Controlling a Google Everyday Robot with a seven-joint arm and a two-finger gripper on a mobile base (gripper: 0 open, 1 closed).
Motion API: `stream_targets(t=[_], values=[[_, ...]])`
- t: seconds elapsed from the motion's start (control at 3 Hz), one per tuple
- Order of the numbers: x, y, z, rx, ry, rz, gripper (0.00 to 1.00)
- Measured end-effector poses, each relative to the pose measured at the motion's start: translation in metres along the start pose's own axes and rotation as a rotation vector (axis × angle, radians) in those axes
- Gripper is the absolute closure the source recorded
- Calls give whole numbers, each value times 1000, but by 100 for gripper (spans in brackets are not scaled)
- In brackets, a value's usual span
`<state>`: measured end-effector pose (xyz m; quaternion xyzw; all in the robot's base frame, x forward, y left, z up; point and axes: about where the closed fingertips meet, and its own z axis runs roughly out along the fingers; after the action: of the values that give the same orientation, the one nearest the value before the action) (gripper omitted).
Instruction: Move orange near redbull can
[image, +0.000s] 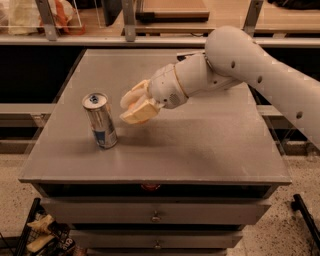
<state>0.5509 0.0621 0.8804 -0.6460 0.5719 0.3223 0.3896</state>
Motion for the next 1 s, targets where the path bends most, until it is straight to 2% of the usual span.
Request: stream_targets(t=[1.0], values=[[-3, 26, 15, -59, -38, 8, 100]])
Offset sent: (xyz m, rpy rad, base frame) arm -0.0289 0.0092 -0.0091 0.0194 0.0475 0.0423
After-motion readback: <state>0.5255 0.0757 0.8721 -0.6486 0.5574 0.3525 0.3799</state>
